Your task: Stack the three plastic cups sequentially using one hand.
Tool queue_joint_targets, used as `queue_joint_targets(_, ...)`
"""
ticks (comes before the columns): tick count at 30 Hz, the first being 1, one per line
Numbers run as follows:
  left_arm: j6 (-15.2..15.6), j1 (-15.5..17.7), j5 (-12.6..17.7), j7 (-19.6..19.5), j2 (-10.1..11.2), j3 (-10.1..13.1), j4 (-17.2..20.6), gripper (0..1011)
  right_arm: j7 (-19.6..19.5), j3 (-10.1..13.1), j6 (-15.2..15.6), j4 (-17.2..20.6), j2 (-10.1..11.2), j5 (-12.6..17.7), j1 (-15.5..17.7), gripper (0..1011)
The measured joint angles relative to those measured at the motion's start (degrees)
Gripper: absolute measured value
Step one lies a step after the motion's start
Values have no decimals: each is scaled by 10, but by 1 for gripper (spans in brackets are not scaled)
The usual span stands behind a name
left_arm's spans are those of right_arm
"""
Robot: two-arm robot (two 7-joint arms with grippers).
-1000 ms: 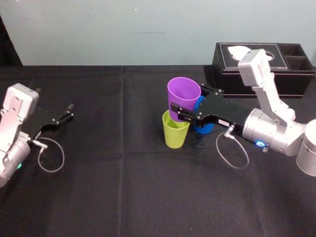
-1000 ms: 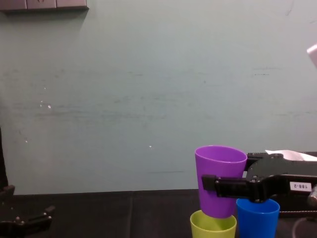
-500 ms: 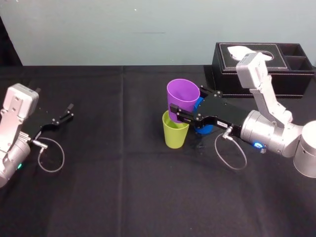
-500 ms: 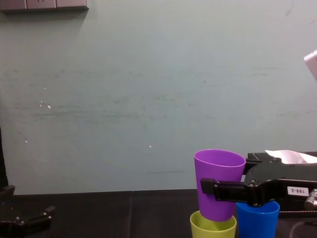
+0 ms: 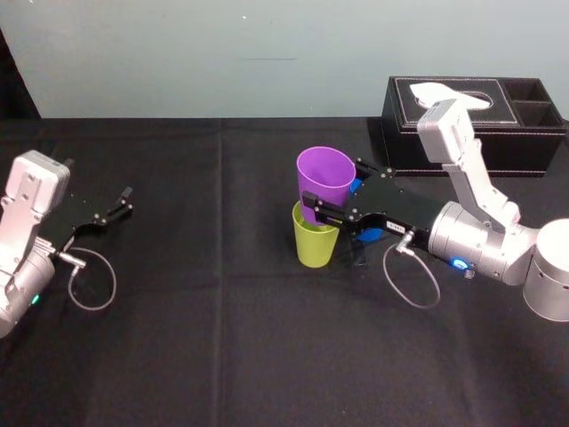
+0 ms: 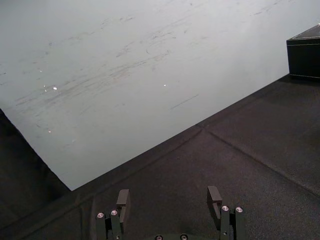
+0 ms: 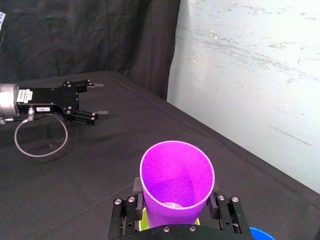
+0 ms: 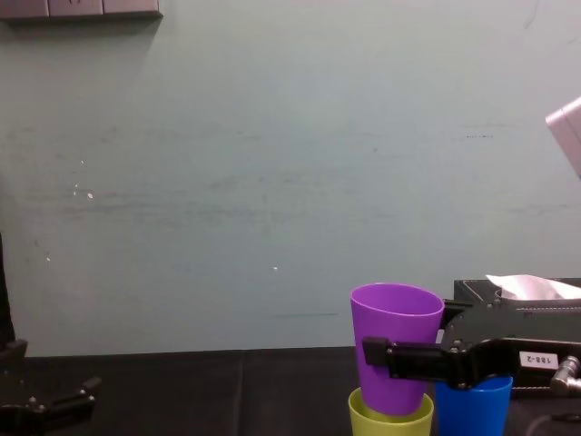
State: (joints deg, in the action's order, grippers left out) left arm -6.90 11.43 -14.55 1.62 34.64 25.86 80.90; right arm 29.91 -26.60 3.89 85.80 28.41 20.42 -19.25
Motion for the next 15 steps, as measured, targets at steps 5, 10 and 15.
queue_joint_targets(5,0,0,0,0,0,0,0,1011,1,-1,0,-4,-2,-2,0,728)
queue_joint_targets(10,0,0,0,0,0,0,0,1011,2,-3,-1,-9,-5,-5,-1,728)
queue_joint_targets(15,0,0,0,0,0,0,0,1011,2,-6,-5,-22,-10,-10,-4,728)
